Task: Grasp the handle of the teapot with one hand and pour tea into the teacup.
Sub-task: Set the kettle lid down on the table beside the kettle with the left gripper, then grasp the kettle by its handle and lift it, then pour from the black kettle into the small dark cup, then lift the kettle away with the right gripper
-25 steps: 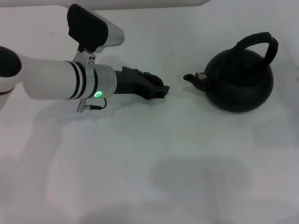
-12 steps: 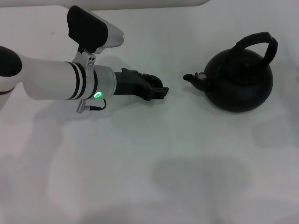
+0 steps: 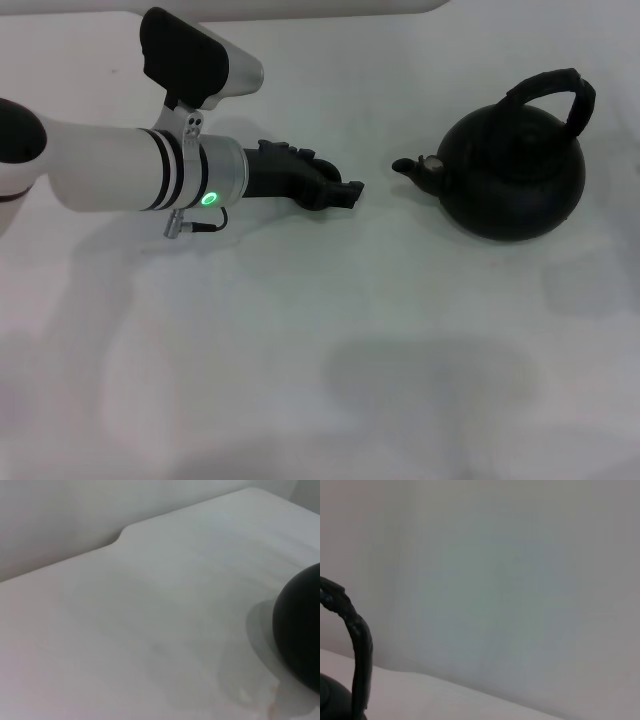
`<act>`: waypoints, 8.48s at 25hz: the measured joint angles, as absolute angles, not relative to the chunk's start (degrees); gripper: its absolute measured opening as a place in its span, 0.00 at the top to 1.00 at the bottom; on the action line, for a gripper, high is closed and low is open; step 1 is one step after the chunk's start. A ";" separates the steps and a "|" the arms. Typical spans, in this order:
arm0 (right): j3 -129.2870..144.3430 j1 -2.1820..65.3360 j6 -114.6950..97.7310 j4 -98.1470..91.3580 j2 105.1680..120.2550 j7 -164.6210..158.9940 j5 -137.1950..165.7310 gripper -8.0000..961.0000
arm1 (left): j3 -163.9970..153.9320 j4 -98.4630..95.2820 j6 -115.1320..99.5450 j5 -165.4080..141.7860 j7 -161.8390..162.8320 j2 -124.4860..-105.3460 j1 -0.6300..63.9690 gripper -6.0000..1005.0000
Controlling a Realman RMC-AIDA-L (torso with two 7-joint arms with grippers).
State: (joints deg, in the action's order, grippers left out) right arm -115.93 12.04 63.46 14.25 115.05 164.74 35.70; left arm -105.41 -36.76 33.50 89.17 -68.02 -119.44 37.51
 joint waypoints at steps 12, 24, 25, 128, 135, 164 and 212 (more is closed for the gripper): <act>-115.93 12.12 63.08 14.40 115.04 165.31 35.68 0.10 | -105.47 -37.75 33.49 89.42 -68.02 -119.44 37.21 0.13; -115.93 11.74 63.28 14.72 114.93 165.32 35.65 0.11 | -99.74 -49.69 32.52 89.41 -75.22 -119.06 25.87 0.13; -115.93 11.74 63.28 14.72 114.93 165.32 35.65 0.11 | -98.56 -51.69 32.42 90.13 -77.68 -119.16 23.45 0.13; -110.33 6.15 55.46 60.14 115.31 104.35 89.74 0.25 | -94.44 -15.99 76.30 167.70 -158.54 -119.97 5.99 0.13; -109.99 6.48 55.45 59.51 115.31 104.56 89.74 0.46 | -94.75 -15.99 76.25 167.70 -158.48 -119.90 5.98 0.13; -107.63 6.56 54.19 55.35 115.50 116.23 79.18 0.86 | -94.83 -15.32 76.47 167.57 -158.38 -119.71 6.13 0.28; -83.62 5.61 25.57 70.36 115.57 121.89 70.65 0.88 | -95.71 -10.82 78.84 167.60 -157.75 -119.58 5.87 0.30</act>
State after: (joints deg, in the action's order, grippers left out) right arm -83.62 5.61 25.57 70.36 115.57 121.89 70.65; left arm -95.71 -10.82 78.84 167.60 -157.76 -119.58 5.87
